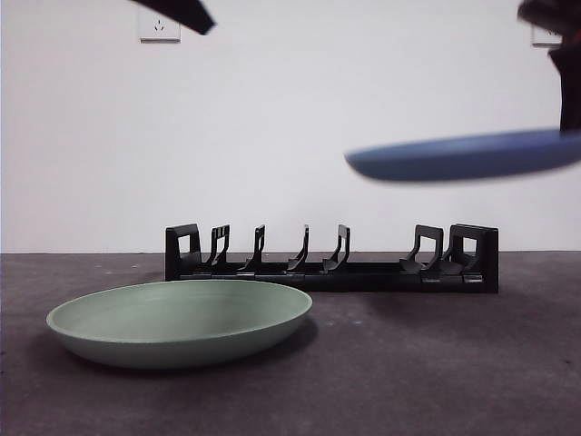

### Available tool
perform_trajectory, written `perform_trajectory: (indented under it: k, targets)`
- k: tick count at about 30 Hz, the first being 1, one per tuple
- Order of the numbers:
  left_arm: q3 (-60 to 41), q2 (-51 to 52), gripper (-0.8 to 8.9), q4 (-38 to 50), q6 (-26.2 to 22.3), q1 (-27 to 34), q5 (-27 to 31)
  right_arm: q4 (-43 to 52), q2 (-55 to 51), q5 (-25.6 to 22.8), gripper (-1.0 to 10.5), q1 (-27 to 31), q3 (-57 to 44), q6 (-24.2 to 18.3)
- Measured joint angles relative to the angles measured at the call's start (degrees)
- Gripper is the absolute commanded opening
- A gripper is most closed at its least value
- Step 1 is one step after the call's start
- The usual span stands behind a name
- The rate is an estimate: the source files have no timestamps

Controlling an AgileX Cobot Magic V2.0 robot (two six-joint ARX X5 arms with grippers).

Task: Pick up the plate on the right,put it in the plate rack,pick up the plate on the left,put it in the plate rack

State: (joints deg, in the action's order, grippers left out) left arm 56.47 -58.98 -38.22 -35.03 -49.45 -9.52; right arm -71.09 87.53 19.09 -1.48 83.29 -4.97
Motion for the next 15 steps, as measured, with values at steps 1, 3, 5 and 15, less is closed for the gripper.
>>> perform_trajectory:
  k: [1, 3, 5, 15]
  targets:
    - [0.00, -0.61, 6.91, 1.81, -1.64, -1.14, 3.02, -1.57, -0.02, 0.83, -0.2, -0.02, 1.14, -0.09]
    - [0.00, -1.70, 6.90, 5.66, -4.74, -2.86, 7.61, -4.22, -0.02, 2.01, -0.2, -0.33, 2.91, -0.22]
    - [0.00, -2.69, 6.91, 9.62, -7.74, -4.13, 10.62, -6.19, -0.02, 2.73, -0.2, -1.11, 4.13, -0.24]
    - [0.00, -8.61, 6.86, 16.87, -21.86, -7.02, 15.02, -6.45, -0.04, 4.35, -0.2, -8.59, 6.67, 0.31]
